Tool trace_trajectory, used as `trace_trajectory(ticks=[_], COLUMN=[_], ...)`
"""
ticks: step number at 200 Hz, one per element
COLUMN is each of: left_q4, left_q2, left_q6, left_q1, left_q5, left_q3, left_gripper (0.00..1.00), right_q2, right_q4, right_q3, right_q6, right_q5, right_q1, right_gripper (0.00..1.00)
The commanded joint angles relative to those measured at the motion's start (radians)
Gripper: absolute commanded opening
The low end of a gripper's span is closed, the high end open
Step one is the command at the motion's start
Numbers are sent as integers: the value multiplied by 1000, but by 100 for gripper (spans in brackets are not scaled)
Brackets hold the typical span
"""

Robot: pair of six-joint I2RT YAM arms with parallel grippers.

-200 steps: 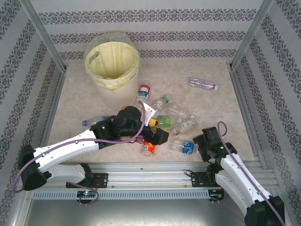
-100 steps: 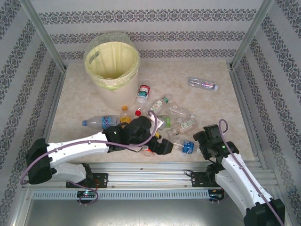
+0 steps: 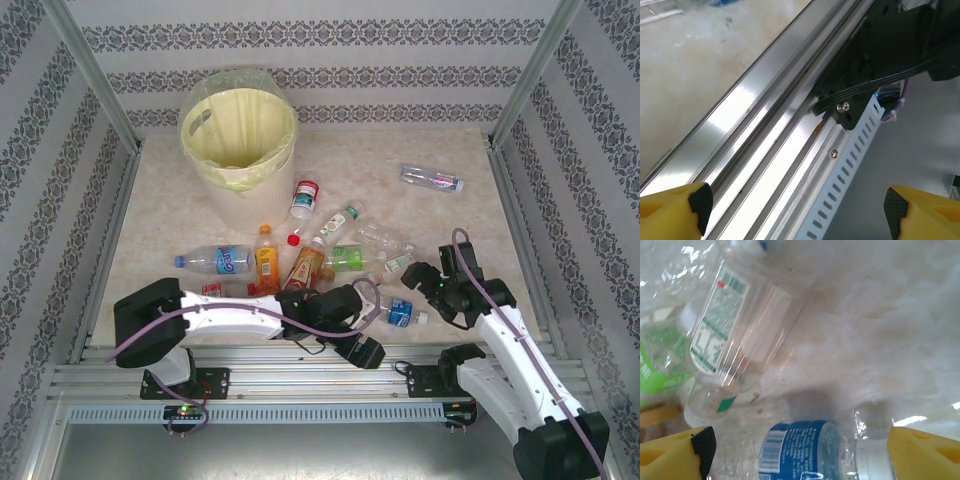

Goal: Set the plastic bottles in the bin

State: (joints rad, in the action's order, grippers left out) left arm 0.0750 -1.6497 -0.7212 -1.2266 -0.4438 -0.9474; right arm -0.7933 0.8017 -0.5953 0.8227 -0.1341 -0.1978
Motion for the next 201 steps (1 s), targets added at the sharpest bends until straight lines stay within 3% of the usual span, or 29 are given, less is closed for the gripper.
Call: trace_trajectory(ticks=[1, 59, 121, 201], left_q4=[-106, -136, -248, -355], left_q2=[-56, -179, -230, -278], left_q6=[-42, -34, -52, -39], left_q1=[-16, -5, 46, 138], left_q5=[-39, 35, 56, 56], left_q3=[-70, -172, -150, -146], left_gripper=[90, 93, 93, 94], right_q2=[-44, -114, -122, -121], right_q4=[44, 8, 39, 58], right_q3=[-24, -1, -9, -8], right_q6=[-138, -173, -160, -141], right_q5=[-85, -113, -82, -63], right_q1=[9, 17, 90, 93], right_gripper=[90, 88, 83, 83])
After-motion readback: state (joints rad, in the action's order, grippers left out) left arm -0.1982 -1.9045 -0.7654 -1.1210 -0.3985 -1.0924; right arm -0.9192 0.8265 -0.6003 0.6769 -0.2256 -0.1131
